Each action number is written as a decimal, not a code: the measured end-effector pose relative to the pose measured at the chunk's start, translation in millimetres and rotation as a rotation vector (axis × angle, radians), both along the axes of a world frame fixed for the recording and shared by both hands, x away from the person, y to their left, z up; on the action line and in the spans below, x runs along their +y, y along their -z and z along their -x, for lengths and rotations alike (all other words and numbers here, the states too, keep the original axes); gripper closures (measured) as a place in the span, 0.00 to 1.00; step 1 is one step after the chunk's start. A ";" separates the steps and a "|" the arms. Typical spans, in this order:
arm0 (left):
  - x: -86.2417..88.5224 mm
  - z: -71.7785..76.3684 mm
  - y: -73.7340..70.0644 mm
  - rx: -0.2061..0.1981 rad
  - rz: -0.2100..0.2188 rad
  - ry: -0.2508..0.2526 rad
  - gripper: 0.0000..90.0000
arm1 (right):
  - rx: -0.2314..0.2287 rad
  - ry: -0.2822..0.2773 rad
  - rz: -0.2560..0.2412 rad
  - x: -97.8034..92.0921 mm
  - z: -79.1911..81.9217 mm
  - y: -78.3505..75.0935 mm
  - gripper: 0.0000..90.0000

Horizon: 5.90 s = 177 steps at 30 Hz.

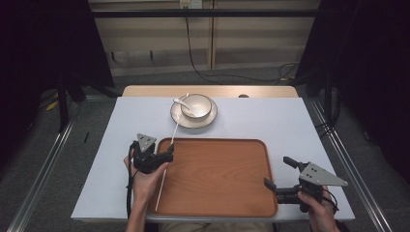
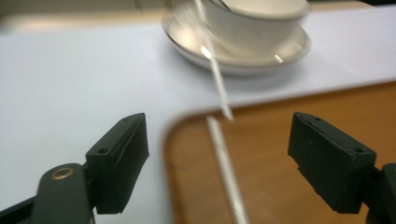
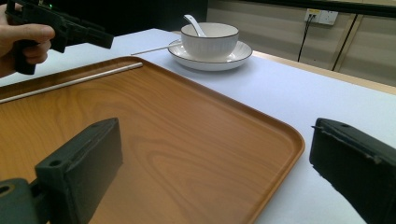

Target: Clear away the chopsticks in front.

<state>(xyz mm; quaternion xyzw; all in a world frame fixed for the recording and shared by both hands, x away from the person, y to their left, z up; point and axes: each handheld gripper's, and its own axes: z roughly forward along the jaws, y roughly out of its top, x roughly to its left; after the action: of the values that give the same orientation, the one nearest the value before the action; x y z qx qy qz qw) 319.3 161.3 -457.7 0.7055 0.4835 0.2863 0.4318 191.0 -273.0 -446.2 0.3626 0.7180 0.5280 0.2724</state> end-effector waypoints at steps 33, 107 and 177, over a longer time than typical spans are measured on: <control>-1.7 -102.3 -12.4 0.039 0.041 0.149 0.32 | 0.007 0.000 0.003 0.9 -1.2 1.1 0.03; -45.5 -180.7 10.9 0.251 -0.124 0.130 0.88 | 0.019 0.011 -0.012 -2.5 -0.5 2.5 0.02; 6.9 -113.4 -10.9 0.218 -0.039 0.026 0.95 | 0.006 0.014 -0.015 -1.5 0.7 0.8 0.02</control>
<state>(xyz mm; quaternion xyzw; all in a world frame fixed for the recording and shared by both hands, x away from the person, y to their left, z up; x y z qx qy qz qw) 432.8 168.1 -446.7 0.7471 0.5128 0.2116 0.3662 190.3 -274.5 -447.0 0.3712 0.7123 0.5303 0.2714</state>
